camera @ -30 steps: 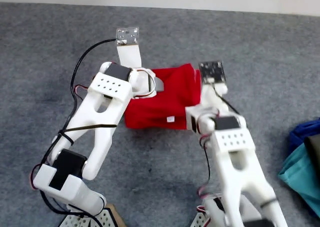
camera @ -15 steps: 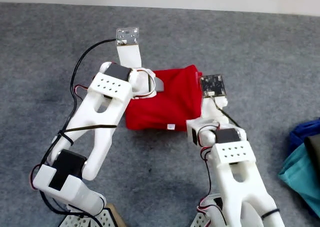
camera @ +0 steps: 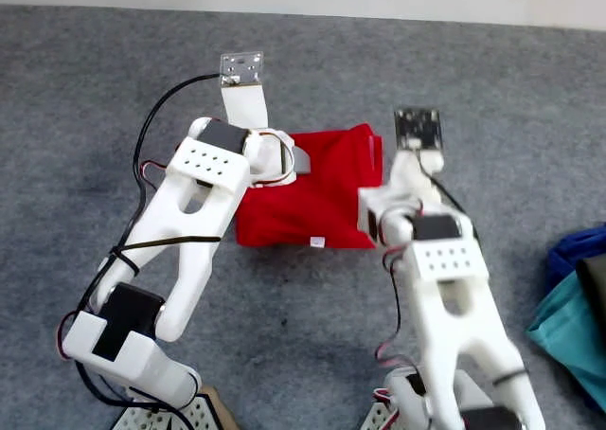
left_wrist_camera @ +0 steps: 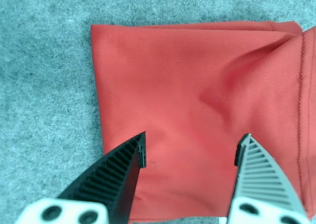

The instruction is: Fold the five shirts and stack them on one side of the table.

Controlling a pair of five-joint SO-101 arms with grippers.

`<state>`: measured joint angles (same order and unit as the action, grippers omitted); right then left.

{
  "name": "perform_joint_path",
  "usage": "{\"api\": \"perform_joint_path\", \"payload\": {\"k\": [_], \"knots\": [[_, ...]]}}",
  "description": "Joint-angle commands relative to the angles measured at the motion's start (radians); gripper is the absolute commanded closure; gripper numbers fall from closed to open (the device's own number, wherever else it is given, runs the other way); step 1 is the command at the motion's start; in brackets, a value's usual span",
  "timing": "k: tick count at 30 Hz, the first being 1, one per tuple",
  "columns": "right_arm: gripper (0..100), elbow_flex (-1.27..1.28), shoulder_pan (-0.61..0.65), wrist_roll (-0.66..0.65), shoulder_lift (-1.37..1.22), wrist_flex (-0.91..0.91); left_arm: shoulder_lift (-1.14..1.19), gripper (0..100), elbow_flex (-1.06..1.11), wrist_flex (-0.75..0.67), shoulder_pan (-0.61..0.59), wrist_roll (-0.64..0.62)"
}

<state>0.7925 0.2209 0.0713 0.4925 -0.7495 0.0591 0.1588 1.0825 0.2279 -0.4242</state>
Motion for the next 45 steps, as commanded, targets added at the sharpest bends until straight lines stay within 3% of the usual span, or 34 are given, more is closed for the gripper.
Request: {"api": "perform_joint_path", "payload": {"k": [1, 9, 30, 40, 45], "knots": [[76.9, -0.168, 0.018, 0.021, -0.18, 0.022, -0.005, 70, -0.008, -0.014, 0.01, 0.0], [76.9, -0.429, 0.039, 0.04, -0.493, 0.022, -0.005, 70, -0.01, -0.023, 0.01, 0.0], [77.2, -0.515, 0.07, 0.034, -0.783, 0.101, -0.005, 70, -0.005, -0.048, -0.012, 0.0], [98.8, -0.935, 0.082, -0.017, -1.043, -0.242, -0.005, 70, -0.005, -0.048, -0.013, 0.0], [99.1, -1.036, 0.079, -0.017, -1.086, -0.331, -0.005, 70, -0.012, -0.054, -0.036, 0.0]]}}
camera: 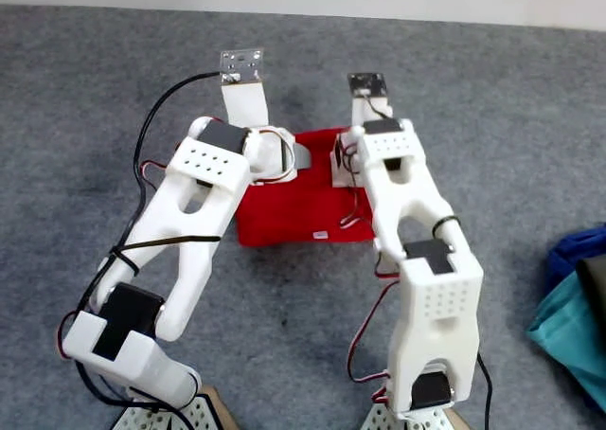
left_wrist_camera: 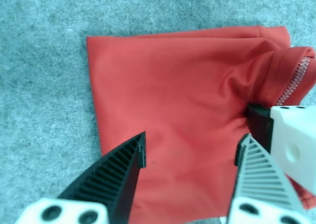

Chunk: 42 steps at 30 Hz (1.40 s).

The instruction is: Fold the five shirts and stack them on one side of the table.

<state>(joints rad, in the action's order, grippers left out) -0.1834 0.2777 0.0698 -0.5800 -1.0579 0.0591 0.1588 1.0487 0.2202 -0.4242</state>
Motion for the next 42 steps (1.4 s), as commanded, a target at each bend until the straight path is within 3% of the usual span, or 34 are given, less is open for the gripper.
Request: {"api": "perform_joint_path", "payload": {"k": [1, 14, 24, 27, 42], "knots": [[99.1, -0.058, 0.021, -0.015, -0.001, -0.022, -0.005, 70, -0.005, -0.037, -0.036, 0.0], [99.1, 0.065, -0.205, 0.1, 0.441, -0.082, -0.004, 70, 0.056, -0.18, -0.093, -0.006], [99.1, 0.068, -0.352, 0.097, 0.802, -0.087, -0.004, 70, 0.056, -0.18, -0.096, -0.002], [99.1, 0.071, -0.421, 0.041, 0.905, -0.088, -0.004, 70, 0.056, -0.18, -0.096, -0.002], [99.1, 0.074, -0.958, -0.021, 1.221, -0.186, -0.004, 70, 0.058, -0.18, -0.091, -0.002]]}}
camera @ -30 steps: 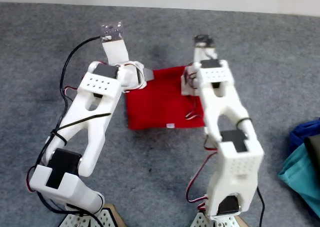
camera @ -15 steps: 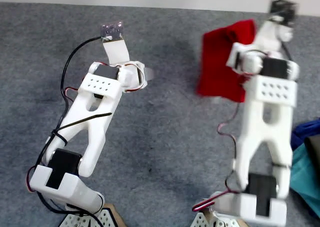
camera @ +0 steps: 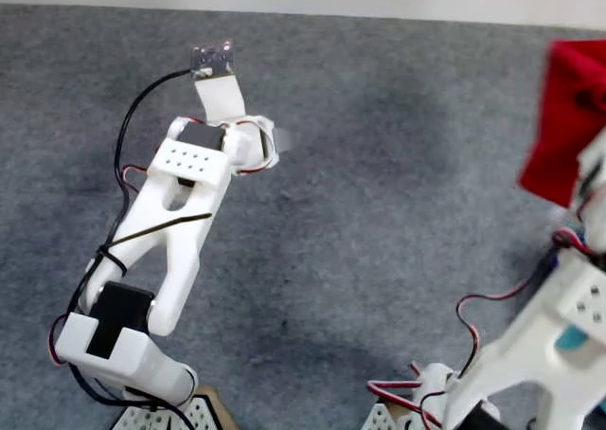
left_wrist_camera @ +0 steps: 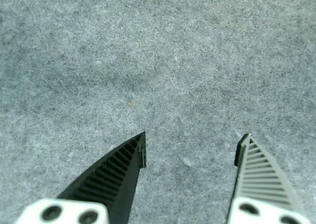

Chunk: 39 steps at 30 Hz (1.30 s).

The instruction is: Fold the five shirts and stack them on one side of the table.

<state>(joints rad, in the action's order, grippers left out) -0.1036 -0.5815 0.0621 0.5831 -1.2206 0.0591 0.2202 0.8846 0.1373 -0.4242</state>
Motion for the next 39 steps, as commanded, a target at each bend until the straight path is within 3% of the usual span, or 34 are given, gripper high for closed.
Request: {"api": "perform_joint_path", "payload": {"k": [1, 7, 27, 34, 39], "knots": [[99.1, -0.005, -0.137, -0.014, 0.062, -0.039, -0.004, 70, -0.004, -0.015, -0.008, -0.002], [99.1, 0.028, -0.355, -0.015, 0.062, -0.074, -0.004, 70, 0.005, -0.017, -0.005, -0.002], [98.9, 0.593, -0.839, -0.178, 0.073, 0.417, 0.012, 70, 0.01, -0.017, 0.018, 0.0], [80.2, 0.693, -0.783, -0.23, 0.073, 0.503, 0.058, 70, -0.015, -0.023, 0.016, -0.002], [79.7, 0.69, -0.63, -0.224, 0.065, 0.503, 0.058, 70, -0.015, -0.023, 0.012, -0.002]]}}
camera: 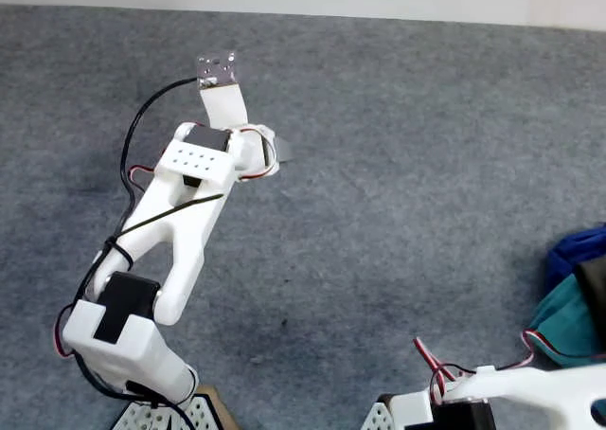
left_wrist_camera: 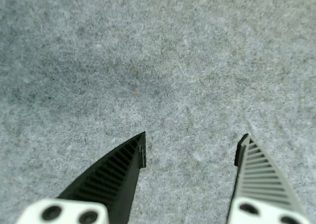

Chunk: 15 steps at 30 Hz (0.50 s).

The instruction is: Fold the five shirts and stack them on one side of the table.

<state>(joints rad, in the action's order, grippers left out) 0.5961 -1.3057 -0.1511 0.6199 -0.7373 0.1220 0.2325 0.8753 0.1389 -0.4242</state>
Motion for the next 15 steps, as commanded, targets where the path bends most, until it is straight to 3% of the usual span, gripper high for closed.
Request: {"api": "perform_joint_path", "payload": {"k": [1, 5, 9, 15], "knots": [[79.7, -0.012, 0.128, -0.009, 0.028, 0.019, -0.005, 70, -0.027, -0.014, 0.008, -0.002], [81.0, -0.038, 0.262, 0.1, 0.035, 0.015, -0.007, 70, -0.027, -0.014, 0.008, -0.002], [94.5, -0.136, 0.397, 0.161, 0.036, -0.07, -0.01, 70, -0.041, -0.003, 0.007, -0.002], [99.1, -0.334, 0.647, 0.178, 0.036, -0.374, -0.065, 83, -0.168, 0.256, -0.039, -0.002]]}}
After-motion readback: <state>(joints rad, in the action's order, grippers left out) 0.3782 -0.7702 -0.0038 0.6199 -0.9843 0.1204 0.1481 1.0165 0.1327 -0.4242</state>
